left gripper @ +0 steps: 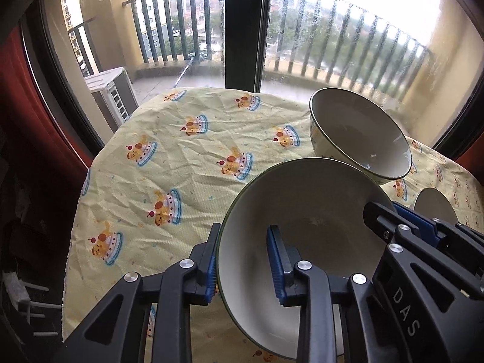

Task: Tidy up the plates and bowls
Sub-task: 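Grasp the rim of a white bowl with the left tool, then carry the white bowl toward the plate stack with the left tool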

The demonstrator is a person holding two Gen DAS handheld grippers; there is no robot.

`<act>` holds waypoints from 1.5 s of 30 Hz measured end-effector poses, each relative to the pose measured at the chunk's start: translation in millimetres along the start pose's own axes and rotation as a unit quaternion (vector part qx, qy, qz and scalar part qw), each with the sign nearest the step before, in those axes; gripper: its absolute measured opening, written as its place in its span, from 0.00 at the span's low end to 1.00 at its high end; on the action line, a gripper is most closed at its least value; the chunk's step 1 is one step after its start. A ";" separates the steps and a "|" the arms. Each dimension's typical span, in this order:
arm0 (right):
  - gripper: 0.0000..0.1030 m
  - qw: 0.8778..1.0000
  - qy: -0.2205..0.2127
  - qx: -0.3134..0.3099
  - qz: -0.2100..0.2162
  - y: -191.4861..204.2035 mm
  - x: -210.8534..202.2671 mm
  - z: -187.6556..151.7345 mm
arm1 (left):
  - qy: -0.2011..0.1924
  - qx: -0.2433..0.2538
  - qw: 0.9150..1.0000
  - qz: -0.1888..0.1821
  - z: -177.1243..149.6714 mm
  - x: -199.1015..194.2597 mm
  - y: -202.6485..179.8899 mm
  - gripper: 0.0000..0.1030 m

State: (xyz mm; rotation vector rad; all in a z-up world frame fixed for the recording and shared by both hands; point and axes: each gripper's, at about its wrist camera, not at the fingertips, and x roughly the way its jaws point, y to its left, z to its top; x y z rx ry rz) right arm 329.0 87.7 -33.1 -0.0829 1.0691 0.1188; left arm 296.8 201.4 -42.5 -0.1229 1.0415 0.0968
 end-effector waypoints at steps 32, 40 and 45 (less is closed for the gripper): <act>0.20 0.999 0.034 0.039 0.017 -66.1 -87.7 -114.1 | 0.027 0.025 0.999 -0.020 -109.3 -84.5 -71.6 0.27; 0.20 0.998 0.032 0.057 0.001 -125.7 -113.2 -149.3 | 0.031 0.057 0.997 -0.043 -137.0 -100.5 -130.5 0.27; 0.20 0.997 0.030 0.075 -0.008 -160.4 -125.5 -167.9 | 0.035 0.077 0.995 -0.055 -151.5 -106.1 -164.1 0.27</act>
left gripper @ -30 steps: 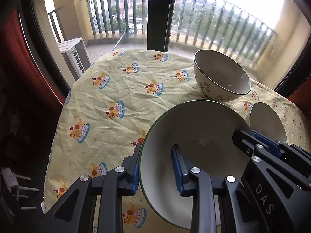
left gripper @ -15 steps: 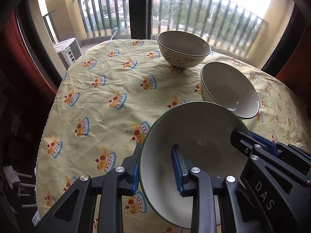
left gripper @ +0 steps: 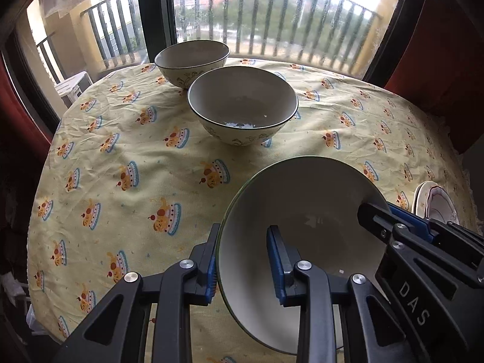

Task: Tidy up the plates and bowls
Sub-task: 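Carry the white bowl toward the plate stack with the left tool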

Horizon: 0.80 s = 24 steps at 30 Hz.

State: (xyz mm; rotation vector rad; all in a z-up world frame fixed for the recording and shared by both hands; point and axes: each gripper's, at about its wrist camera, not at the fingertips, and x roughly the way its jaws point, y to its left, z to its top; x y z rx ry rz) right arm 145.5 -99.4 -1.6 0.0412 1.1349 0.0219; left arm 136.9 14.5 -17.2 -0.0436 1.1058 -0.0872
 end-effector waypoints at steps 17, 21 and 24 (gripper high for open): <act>0.20 0.999 0.002 0.038 -0.005 -80.9 -4.0 -21.7 | 0.012 0.029 0.999 -0.003 -12.8 11.6 -72.8 0.27; 0.20 0.999 0.008 0.035 -0.002 -90.7 1.9 -23.7 | 0.015 0.021 1.000 0.000 -16.4 17.9 -79.4 0.27; 0.20 0.999 0.011 0.032 0.000 -95.8 6.7 -24.4 | 0.015 0.012 1.000 0.004 -16.5 23.2 -83.0 0.27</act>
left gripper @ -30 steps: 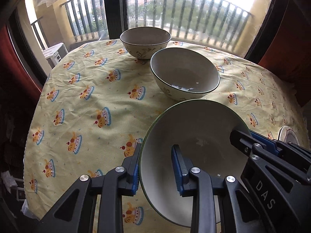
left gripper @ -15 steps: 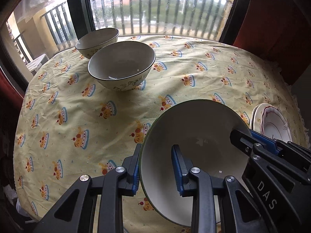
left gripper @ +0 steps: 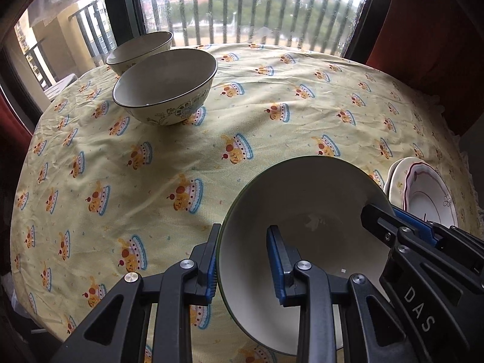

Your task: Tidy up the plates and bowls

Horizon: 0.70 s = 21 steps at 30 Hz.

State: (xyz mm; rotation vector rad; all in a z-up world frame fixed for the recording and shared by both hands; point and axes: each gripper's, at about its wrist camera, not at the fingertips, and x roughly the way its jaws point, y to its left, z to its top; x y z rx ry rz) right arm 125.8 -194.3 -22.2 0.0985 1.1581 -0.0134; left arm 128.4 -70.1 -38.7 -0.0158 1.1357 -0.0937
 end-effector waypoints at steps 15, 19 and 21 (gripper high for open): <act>0.21 1.000 0.012 -0.025 0.006 -5.0 16.8 4.6 | 0.007 -0.013 1.000 0.024 -1.4 16.7 -9.7 0.36; 0.38 0.999 0.018 -0.036 -0.007 -3.6 19.3 5.8 | 0.015 -0.025 0.999 0.036 -1.7 18.9 -6.0 0.55; 0.55 0.999 0.018 -0.036 -0.006 -5.9 19.1 7.4 | 0.011 -0.031 0.999 0.039 -1.6 16.4 -2.8 0.57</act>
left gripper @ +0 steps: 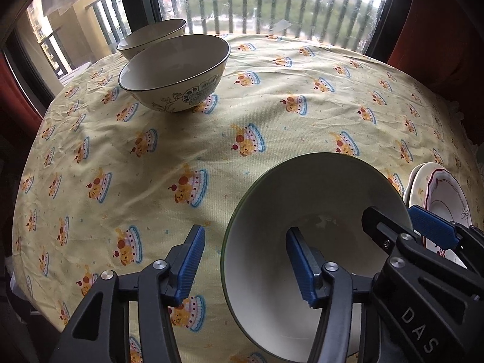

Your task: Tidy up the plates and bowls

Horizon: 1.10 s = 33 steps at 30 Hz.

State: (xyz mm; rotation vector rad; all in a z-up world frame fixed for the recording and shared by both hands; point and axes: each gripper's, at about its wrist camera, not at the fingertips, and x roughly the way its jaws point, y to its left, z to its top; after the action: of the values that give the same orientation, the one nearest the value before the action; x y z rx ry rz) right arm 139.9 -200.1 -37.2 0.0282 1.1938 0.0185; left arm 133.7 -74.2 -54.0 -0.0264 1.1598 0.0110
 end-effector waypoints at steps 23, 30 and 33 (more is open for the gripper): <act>0.71 0.995 -0.085 0.002 0.055 19.2 -58.0 49.8 | -0.073 -0.035 0.997 -0.002 50.5 -62.4 43.6 0.82; 0.75 0.994 -0.089 0.016 0.067 33.1 -54.0 80.3 | -0.081 -0.024 0.996 -0.004 80.5 -61.2 65.7 0.85; 0.80 0.993 -0.098 0.010 0.065 42.7 -52.9 91.7 | -0.085 -0.022 0.996 -0.004 91.7 -59.1 74.9 0.86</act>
State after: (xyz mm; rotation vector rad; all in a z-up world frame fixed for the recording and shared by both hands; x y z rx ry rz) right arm 205.7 -160.0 47.0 0.1220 0.9944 0.1162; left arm 192.5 3.4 35.6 -0.0679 0.9889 0.0317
